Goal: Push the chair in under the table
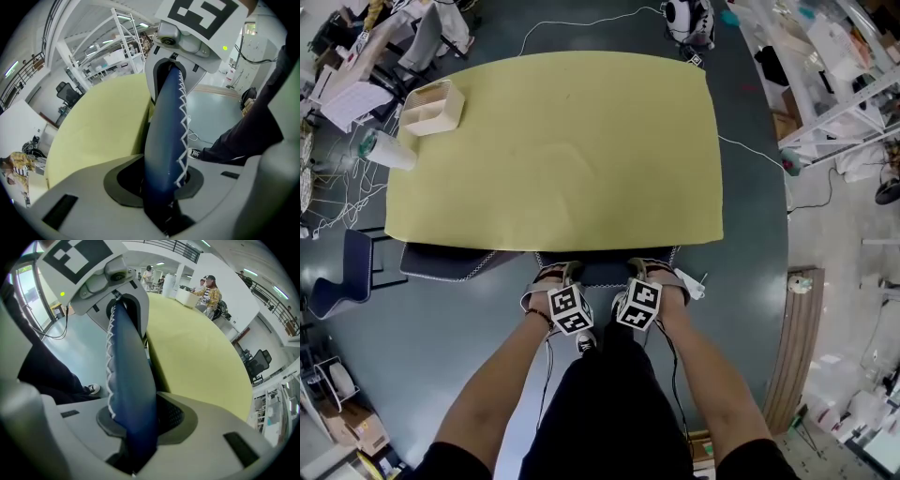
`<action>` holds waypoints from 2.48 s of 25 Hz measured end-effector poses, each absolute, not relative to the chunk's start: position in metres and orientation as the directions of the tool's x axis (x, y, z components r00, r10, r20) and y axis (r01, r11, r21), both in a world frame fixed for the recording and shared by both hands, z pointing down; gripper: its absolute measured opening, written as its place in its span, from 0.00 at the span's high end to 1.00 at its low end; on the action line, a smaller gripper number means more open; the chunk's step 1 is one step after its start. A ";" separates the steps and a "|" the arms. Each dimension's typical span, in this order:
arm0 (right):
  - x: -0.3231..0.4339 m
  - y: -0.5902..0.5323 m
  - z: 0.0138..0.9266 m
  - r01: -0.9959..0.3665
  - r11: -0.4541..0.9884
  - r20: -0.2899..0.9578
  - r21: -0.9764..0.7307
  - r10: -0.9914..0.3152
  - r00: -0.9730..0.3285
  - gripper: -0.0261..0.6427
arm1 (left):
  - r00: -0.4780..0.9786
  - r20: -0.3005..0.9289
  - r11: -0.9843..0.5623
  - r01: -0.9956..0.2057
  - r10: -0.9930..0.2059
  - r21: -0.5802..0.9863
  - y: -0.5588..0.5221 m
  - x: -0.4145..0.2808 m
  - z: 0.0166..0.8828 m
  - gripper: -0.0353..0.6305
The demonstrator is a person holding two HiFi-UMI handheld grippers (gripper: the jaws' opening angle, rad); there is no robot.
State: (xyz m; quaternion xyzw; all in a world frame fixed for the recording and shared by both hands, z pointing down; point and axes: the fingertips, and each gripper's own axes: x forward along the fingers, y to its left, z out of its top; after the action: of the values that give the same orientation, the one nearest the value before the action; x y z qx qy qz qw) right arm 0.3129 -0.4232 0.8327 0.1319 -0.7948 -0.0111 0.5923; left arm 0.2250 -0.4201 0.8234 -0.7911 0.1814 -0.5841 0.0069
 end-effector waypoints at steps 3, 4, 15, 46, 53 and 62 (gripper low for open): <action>0.314 -0.423 0.832 -0.187 0.969 0.940 0.162 -0.209 -0.270 0.79 | 0.248 0.924 -0.935 -0.279 -0.291 -0.219 -0.421 0.227 0.823 0.78; 0.314 -0.423 0.833 -0.186 0.969 0.940 0.164 -0.211 -0.270 0.79 | 0.247 0.925 -0.936 -0.278 -0.288 -0.217 -0.420 0.227 0.823 0.78; 0.313 -0.415 0.837 -0.141 0.980 0.949 0.143 -0.176 -0.260 0.78 | 0.211 0.945 -0.945 -0.266 -0.249 -0.189 -0.414 0.222 0.827 0.76; 0.335 -0.406 0.741 -0.376 0.927 0.954 0.018 -0.128 -0.270 0.78 | 0.266 0.939 -0.894 -0.441 -0.216 -0.081 -0.395 0.205 0.745 0.72; 0.327 -0.426 0.684 -0.474 0.880 0.918 0.027 -0.209 -0.336 0.82 | 0.338 0.894 -0.847 -0.526 -0.294 -0.079 -0.417 0.211 0.692 0.72; 0.313 -0.449 0.598 -0.563 0.825 0.837 0.047 -0.340 -0.428 0.88 | 0.422 0.794 -0.793 -0.598 -0.437 -0.118 -0.445 0.226 0.607 0.77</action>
State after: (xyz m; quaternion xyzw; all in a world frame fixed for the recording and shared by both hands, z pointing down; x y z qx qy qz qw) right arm 0.3128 -0.4487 0.5978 0.2700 -0.8363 0.1207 0.4616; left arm 0.2259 -0.4454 0.6072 -0.8384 0.3085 -0.4401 -0.0913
